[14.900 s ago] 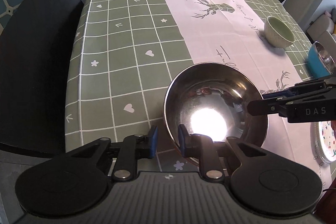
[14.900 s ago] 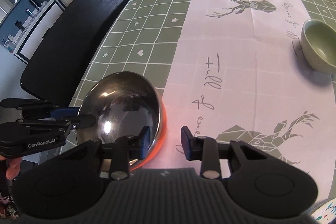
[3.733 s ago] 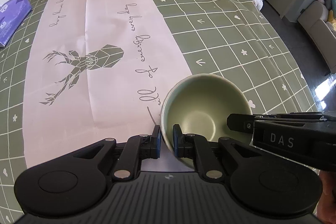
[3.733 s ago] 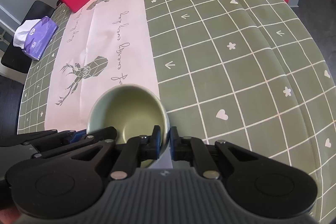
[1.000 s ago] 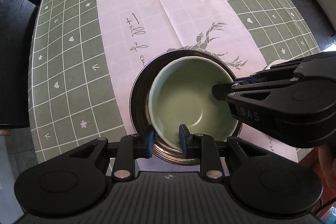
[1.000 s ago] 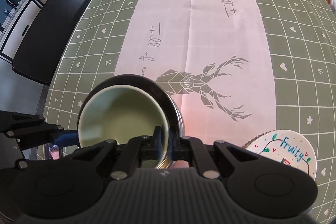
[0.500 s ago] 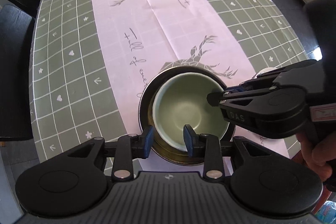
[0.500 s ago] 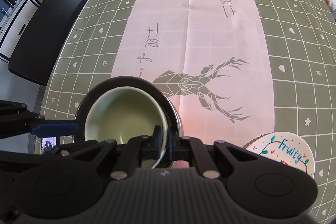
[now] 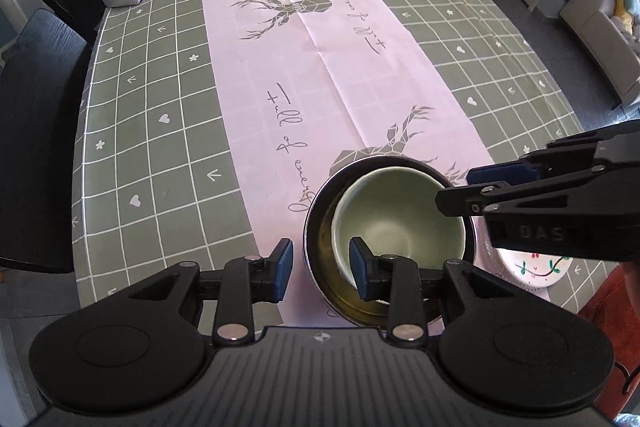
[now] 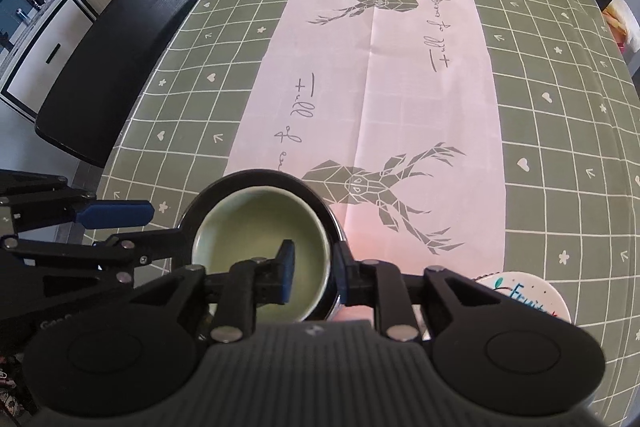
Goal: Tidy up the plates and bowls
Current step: 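Lower the green bowl into the blue bowl with both grippers, then tilt the nested bowl stack with both grippers toward the Fruity plate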
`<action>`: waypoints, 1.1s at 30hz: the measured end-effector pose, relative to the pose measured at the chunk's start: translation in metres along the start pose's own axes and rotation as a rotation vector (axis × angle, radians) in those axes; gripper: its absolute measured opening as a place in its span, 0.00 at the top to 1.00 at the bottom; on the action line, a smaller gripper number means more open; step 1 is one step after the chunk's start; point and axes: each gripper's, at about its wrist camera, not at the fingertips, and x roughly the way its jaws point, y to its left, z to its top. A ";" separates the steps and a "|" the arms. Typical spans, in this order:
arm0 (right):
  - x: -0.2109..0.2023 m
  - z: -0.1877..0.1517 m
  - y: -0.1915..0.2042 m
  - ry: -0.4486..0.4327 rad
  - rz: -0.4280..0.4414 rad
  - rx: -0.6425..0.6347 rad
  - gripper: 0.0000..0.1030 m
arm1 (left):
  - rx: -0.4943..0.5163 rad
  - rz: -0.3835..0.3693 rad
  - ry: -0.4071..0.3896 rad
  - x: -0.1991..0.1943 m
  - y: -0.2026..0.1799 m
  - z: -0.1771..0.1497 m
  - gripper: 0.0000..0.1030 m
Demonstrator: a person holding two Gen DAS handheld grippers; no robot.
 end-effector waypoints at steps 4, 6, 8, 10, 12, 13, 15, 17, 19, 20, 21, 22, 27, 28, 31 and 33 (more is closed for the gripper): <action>-0.008 -0.001 -0.008 -0.018 0.013 0.021 0.68 | -0.046 -0.063 -0.054 -0.002 0.008 -0.007 0.50; -0.008 -0.003 -0.013 -0.020 0.018 0.033 0.65 | -0.074 -0.092 -0.071 0.000 0.012 -0.012 0.48; -0.004 -0.007 -0.020 -0.014 0.027 0.057 0.63 | -0.104 -0.112 -0.083 0.003 0.017 -0.015 0.45; 0.004 -0.010 -0.028 0.006 0.050 0.101 0.60 | -0.152 -0.134 -0.092 0.009 0.024 -0.019 0.41; 0.013 -0.013 -0.034 0.029 0.079 0.148 0.51 | -0.196 -0.160 -0.084 0.017 0.031 -0.022 0.40; 0.018 -0.015 -0.037 0.041 0.092 0.166 0.48 | -0.222 -0.173 -0.081 0.022 0.034 -0.025 0.40; 0.027 -0.018 -0.038 0.062 0.106 0.187 0.48 | -0.260 -0.193 -0.073 0.031 0.040 -0.028 0.40; 0.035 -0.021 -0.040 0.080 0.118 0.209 0.48 | -0.287 -0.215 -0.064 0.040 0.045 -0.030 0.40; 0.042 -0.023 -0.040 0.095 0.135 0.227 0.48 | -0.309 -0.225 -0.058 0.047 0.049 -0.033 0.40; 0.045 -0.024 -0.041 0.101 0.141 0.235 0.48 | -0.318 -0.228 -0.053 0.050 0.051 -0.033 0.40; 0.047 -0.025 -0.040 0.104 0.146 0.240 0.48 | -0.327 -0.234 -0.050 0.053 0.052 -0.034 0.40; 0.049 -0.025 -0.040 0.109 0.153 0.246 0.48 | -0.334 -0.245 -0.048 0.055 0.054 -0.035 0.40; 0.056 -0.026 -0.040 0.118 0.170 0.267 0.48 | -0.356 -0.285 -0.021 0.067 0.057 -0.039 0.40; 0.058 -0.026 -0.040 0.120 0.171 0.270 0.48 | -0.357 -0.291 -0.018 0.068 0.056 -0.039 0.40; 0.062 -0.026 -0.041 0.129 0.173 0.279 0.49 | -0.362 -0.303 -0.006 0.073 0.054 -0.040 0.40; 0.064 -0.027 -0.042 0.134 0.173 0.285 0.49 | -0.363 -0.306 -0.001 0.075 0.053 -0.041 0.40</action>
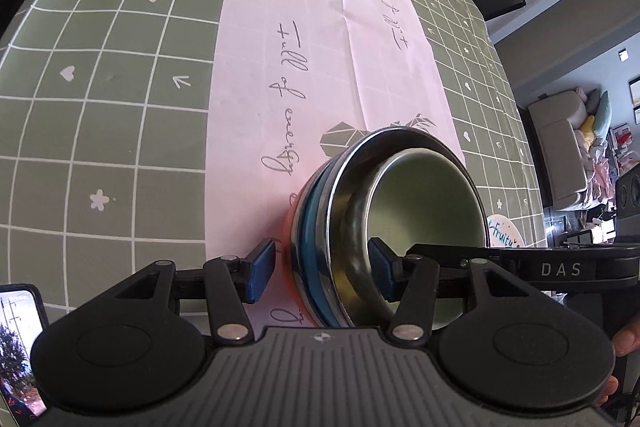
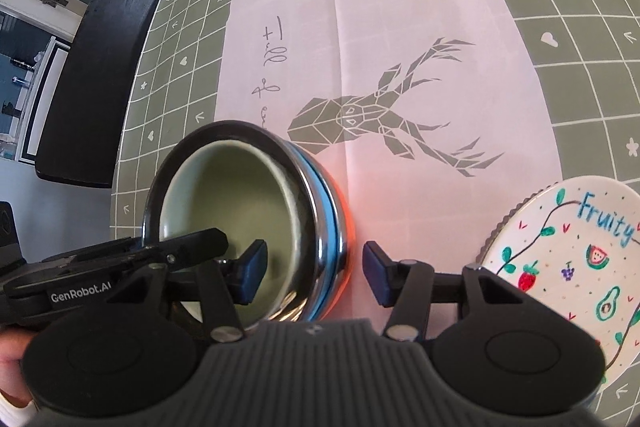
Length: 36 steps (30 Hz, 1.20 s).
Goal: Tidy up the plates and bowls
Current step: 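Tilt the nested bowl stack with both grippers toward the Fruity plate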
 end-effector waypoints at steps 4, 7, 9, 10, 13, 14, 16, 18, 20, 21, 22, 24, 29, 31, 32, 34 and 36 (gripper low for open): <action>0.005 0.000 -0.007 0.011 0.010 0.027 0.51 | -0.001 -0.006 0.001 0.002 -0.002 -0.001 0.45; 0.007 -0.001 -0.011 0.014 0.027 0.053 0.57 | 0.003 0.003 0.003 0.002 -0.004 -0.001 0.46; 0.006 -0.001 -0.010 0.010 0.032 0.064 0.61 | 0.005 0.014 0.003 0.003 -0.006 -0.001 0.46; 0.006 -0.001 -0.010 0.008 0.028 0.062 0.61 | 0.005 0.021 0.002 0.003 -0.007 -0.001 0.47; 0.005 -0.003 -0.006 0.000 0.010 0.052 0.62 | -0.004 0.041 0.000 0.003 -0.009 -0.001 0.49; 0.005 -0.003 -0.004 -0.002 0.004 0.048 0.62 | -0.006 0.049 0.000 0.003 -0.010 -0.001 0.50; 0.005 -0.004 -0.004 -0.007 -0.003 0.048 0.63 | -0.012 0.066 0.000 0.003 -0.012 -0.001 0.51; 0.005 -0.004 -0.004 -0.006 -0.008 0.048 0.63 | -0.010 0.087 0.002 0.004 -0.015 0.000 0.52; 0.005 -0.004 -0.004 -0.007 -0.008 0.052 0.63 | -0.011 0.103 0.005 0.004 -0.017 0.000 0.53; 0.004 -0.004 -0.005 -0.008 -0.008 0.054 0.64 | -0.014 0.110 0.007 0.004 -0.018 0.001 0.53; 0.005 -0.005 -0.005 -0.008 -0.009 0.059 0.64 | -0.014 0.118 0.009 0.004 -0.019 0.001 0.54; 0.005 -0.005 -0.004 -0.010 -0.011 0.064 0.64 | -0.016 0.130 0.017 0.005 -0.020 0.002 0.54; 0.005 -0.005 -0.005 -0.008 -0.013 0.074 0.65 | -0.012 0.148 0.033 0.006 -0.022 0.003 0.55; 0.005 -0.004 -0.005 -0.003 -0.014 0.076 0.65 | -0.013 0.150 0.037 0.006 -0.023 0.003 0.55; 0.004 -0.004 -0.005 -0.003 -0.015 0.076 0.65 | -0.012 0.151 0.037 0.006 -0.023 0.003 0.55; 0.003 -0.004 -0.005 -0.005 -0.016 0.075 0.65 | -0.011 0.152 0.036 0.005 -0.025 0.004 0.55; 0.001 -0.004 -0.004 -0.011 -0.016 0.073 0.65 | -0.007 0.153 0.032 0.004 -0.028 0.004 0.55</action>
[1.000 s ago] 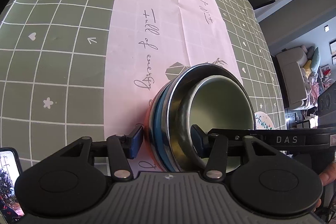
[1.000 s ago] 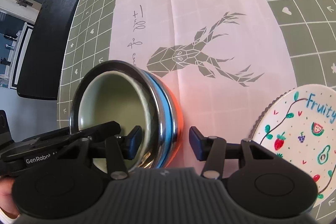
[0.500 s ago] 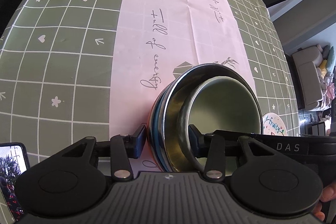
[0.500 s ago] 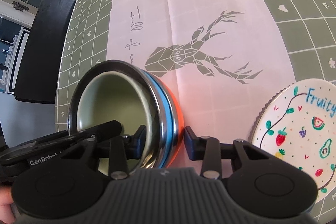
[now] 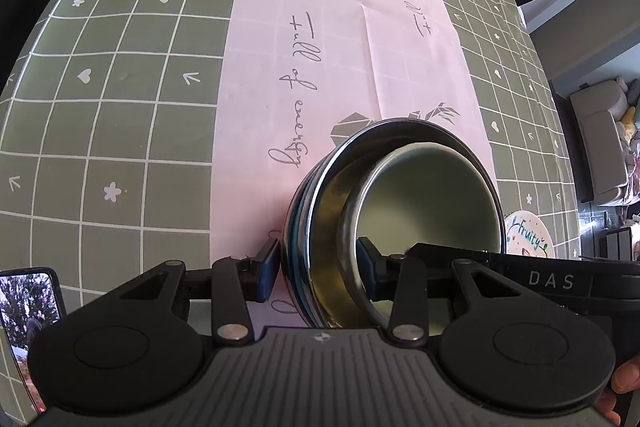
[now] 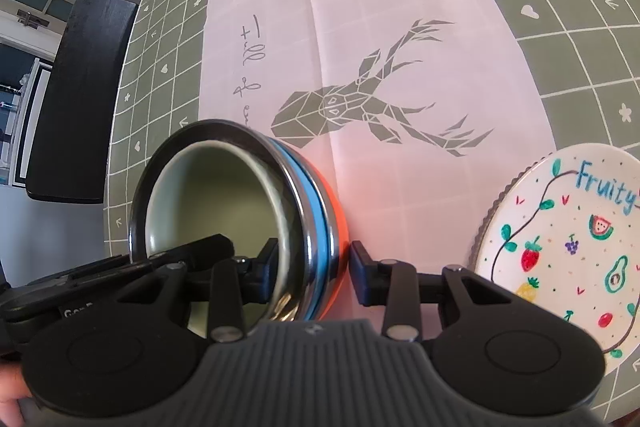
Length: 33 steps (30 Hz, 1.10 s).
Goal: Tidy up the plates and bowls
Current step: 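Tilt the nested bowl stack with both grippers toward the Fruity plate, then set the bowl stack onto the Fruity plate and open both grippers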
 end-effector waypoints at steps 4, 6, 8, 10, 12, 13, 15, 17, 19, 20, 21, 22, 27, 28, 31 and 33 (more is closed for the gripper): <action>-0.008 0.001 -0.001 -0.010 0.001 -0.002 0.65 | 0.009 0.002 -0.007 -0.006 -0.008 0.001 0.55; -0.014 0.001 -0.002 -0.017 0.002 -0.002 0.65 | 0.018 0.002 -0.010 -0.008 -0.013 0.002 0.55; -0.020 0.001 -0.004 -0.023 0.001 -0.004 0.65 | 0.027 -0.001 -0.010 -0.011 -0.020 0.001 0.55; -0.027 0.000 -0.007 -0.027 -0.001 -0.002 0.65 | 0.039 -0.002 -0.010 -0.013 -0.028 0.001 0.55; -0.034 -0.001 -0.012 -0.032 -0.004 0.003 0.66 | 0.053 -0.003 -0.009 -0.014 -0.038 0.001 0.55; -0.039 -0.002 -0.016 -0.036 -0.005 0.006 0.66 | 0.061 -0.005 -0.009 -0.015 -0.044 0.000 0.55; -0.049 -0.003 -0.022 -0.048 -0.009 0.008 0.66 | 0.080 -0.012 -0.011 -0.017 -0.056 0.000 0.55; -0.060 -0.005 -0.028 -0.061 -0.013 0.009 0.66 | 0.099 -0.020 -0.013 -0.020 -0.068 0.000 0.55; -0.072 -0.007 -0.035 -0.078 -0.018 0.009 0.66 | 0.118 -0.028 -0.015 -0.022 -0.081 0.000 0.55; -0.079 -0.008 -0.039 -0.086 -0.022 0.009 0.66 | 0.128 -0.033 -0.015 -0.022 -0.088 -0.001 0.55; -0.084 -0.009 -0.043 -0.093 -0.026 0.011 0.66 | 0.134 -0.038 -0.015 -0.022 -0.094 -0.002 0.55; -0.089 -0.009 -0.047 -0.099 -0.029 0.014 0.66 | 0.143 -0.045 -0.013 -0.021 -0.101 -0.003 0.55; -0.112 -0.015 -0.076 -0.129 -0.064 0.042 0.66 | 0.181 -0.083 0.010 -0.009 -0.133 -0.012 0.55; -0.115 -0.016 -0.083 -0.130 -0.071 0.052 0.66 | 0.184 -0.089 0.019 -0.005 -0.139 -0.014 0.55; -0.121 -0.019 -0.101 -0.131 -0.087 0.073 0.66 | 0.198 -0.101 0.041 0.006 -0.155 -0.019 0.55; -0.124 -0.020 -0.113 -0.129 -0.094 0.090 0.66 | 0.202 -0.107 0.056 0.013 -0.164 -0.022 0.55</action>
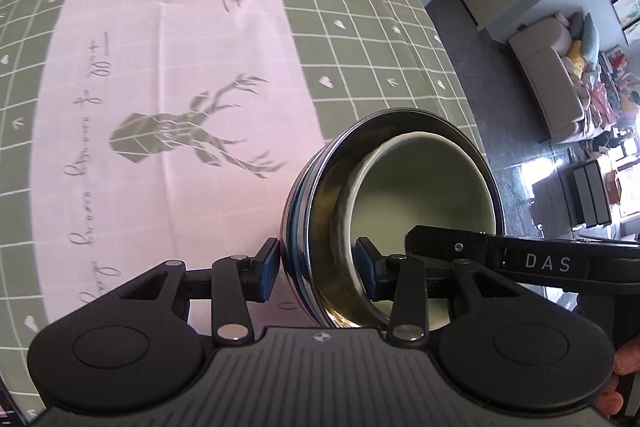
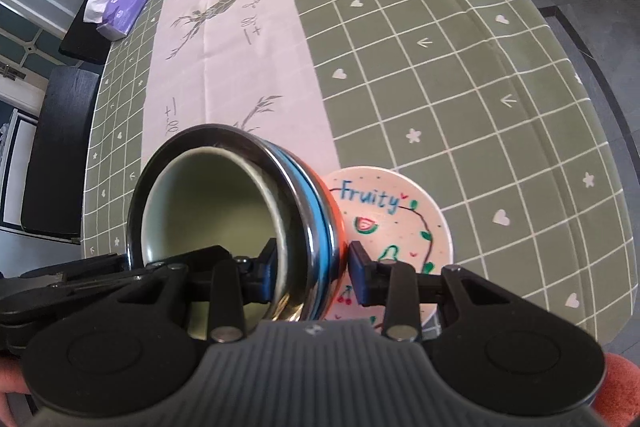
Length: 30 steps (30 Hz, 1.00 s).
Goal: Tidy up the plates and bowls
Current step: 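Set the bowl stack onto the Fruity plate and open both grippers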
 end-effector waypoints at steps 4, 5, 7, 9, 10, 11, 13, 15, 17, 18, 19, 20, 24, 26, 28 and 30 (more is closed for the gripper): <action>-0.001 0.000 -0.018 0.007 -0.020 0.017 0.66 | -0.008 -0.011 0.028 0.014 -0.010 -0.002 0.55; 0.000 -0.001 -0.022 0.011 -0.022 0.019 0.66 | -0.007 -0.010 0.034 0.016 -0.012 -0.003 0.55; 0.001 -0.002 -0.027 0.019 -0.023 0.023 0.66 | -0.010 -0.008 0.046 0.021 -0.015 -0.005 0.55; 0.003 -0.003 -0.032 0.024 -0.026 0.022 0.66 | -0.015 -0.003 0.058 0.025 -0.017 -0.007 0.55; 0.004 -0.003 -0.033 0.026 -0.027 0.025 0.66 | -0.019 -0.002 0.062 0.027 -0.017 -0.008 0.55; 0.006 -0.003 -0.035 0.028 -0.029 0.028 0.66 | -0.021 -0.001 0.066 0.029 -0.018 -0.008 0.55; 0.008 -0.002 -0.037 0.031 -0.032 0.029 0.66 | -0.028 0.000 0.070 0.031 -0.018 -0.009 0.55; 0.010 -0.002 -0.039 0.032 -0.035 0.031 0.66 | -0.030 -0.002 0.070 0.033 -0.018 -0.009 0.55; 0.010 -0.001 -0.040 0.034 -0.035 0.031 0.66 | -0.031 0.001 0.071 0.034 -0.019 -0.008 0.55; 0.011 -0.001 -0.041 0.036 -0.034 0.032 0.66 | -0.032 0.002 0.071 0.034 -0.019 -0.008 0.55; 0.012 -0.001 -0.041 0.038 -0.033 0.034 0.66 | -0.030 0.005 0.070 0.034 -0.019 -0.008 0.55; 0.012 -0.001 -0.042 0.037 -0.031 0.035 0.66 | -0.028 0.008 0.069 0.034 -0.019 -0.007 0.55; 0.013 0.000 -0.041 0.036 -0.028 0.035 0.66 | -0.025 0.014 0.068 0.033 -0.021 -0.008 0.55; 0.013 -0.001 -0.042 0.039 -0.026 0.036 0.66 | -0.023 0.017 0.069 0.033 -0.022 -0.008 0.55; 0.013 -0.001 -0.043 0.039 -0.023 0.040 0.66 | -0.023 0.019 0.070 0.033 -0.022 -0.008 0.55; 0.013 0.000 -0.044 0.037 -0.021 0.043 0.66 | -0.019 0.024 0.072 0.034 -0.023 -0.007 0.55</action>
